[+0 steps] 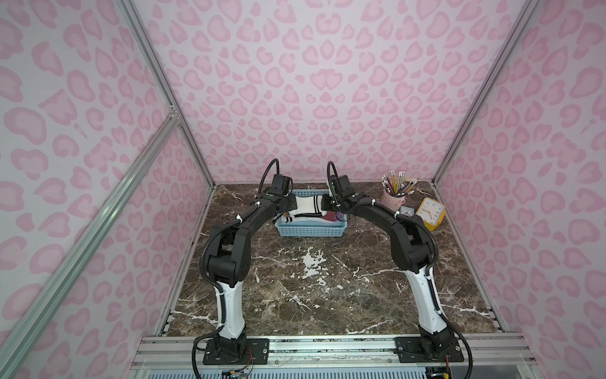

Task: Place the socks together as a pair
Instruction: Place a pair of socks in the bin, then reset both arms

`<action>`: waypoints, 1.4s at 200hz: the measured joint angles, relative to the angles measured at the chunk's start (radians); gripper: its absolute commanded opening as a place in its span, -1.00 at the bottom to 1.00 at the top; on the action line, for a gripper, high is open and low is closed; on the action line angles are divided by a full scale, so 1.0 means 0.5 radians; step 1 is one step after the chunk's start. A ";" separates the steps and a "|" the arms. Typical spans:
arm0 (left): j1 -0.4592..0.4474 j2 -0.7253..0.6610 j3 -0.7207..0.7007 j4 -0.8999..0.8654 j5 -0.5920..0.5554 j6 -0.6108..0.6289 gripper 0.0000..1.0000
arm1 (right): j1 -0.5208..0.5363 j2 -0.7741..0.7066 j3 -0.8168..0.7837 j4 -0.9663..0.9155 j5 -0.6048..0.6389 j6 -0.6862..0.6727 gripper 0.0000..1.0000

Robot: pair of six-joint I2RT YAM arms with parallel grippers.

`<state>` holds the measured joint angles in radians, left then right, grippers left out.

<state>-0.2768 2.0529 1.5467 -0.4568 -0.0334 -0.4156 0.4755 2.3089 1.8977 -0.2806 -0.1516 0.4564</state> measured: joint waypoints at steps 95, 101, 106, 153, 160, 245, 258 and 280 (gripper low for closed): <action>0.002 -0.099 0.250 -0.206 0.087 0.049 0.28 | -0.022 -0.426 -0.221 0.008 0.065 0.052 0.17; 0.002 -0.153 0.248 -0.226 0.082 0.049 0.29 | -0.022 -0.495 -0.250 0.010 0.073 0.051 0.17; 0.002 -0.201 0.244 -0.240 0.075 0.050 0.29 | -0.022 -0.563 -0.288 0.014 0.080 0.050 0.17; 0.000 -0.904 -0.109 -0.216 0.074 0.089 0.22 | -0.020 -1.375 -1.001 0.156 0.138 0.034 0.11; -0.002 -1.022 -0.198 -0.185 0.084 0.092 0.25 | -0.020 -1.495 -1.123 0.197 0.171 0.028 0.12; -0.024 -2.300 -1.645 0.745 -0.187 0.085 0.96 | -0.061 -2.818 -2.427 0.752 0.762 -0.244 0.98; -0.024 -2.306 -1.679 0.773 -0.322 0.068 0.95 | -0.061 -2.926 -2.582 0.858 0.867 -0.338 0.97; -0.024 -2.227 -1.682 0.806 -0.488 0.070 0.95 | -0.065 -3.081 -2.889 1.144 1.048 -0.501 0.98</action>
<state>-0.2890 0.9394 0.7055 -0.0540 -0.2775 -0.3805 0.4431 0.7685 0.4534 0.2913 0.3725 0.2058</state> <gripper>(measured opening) 0.977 0.985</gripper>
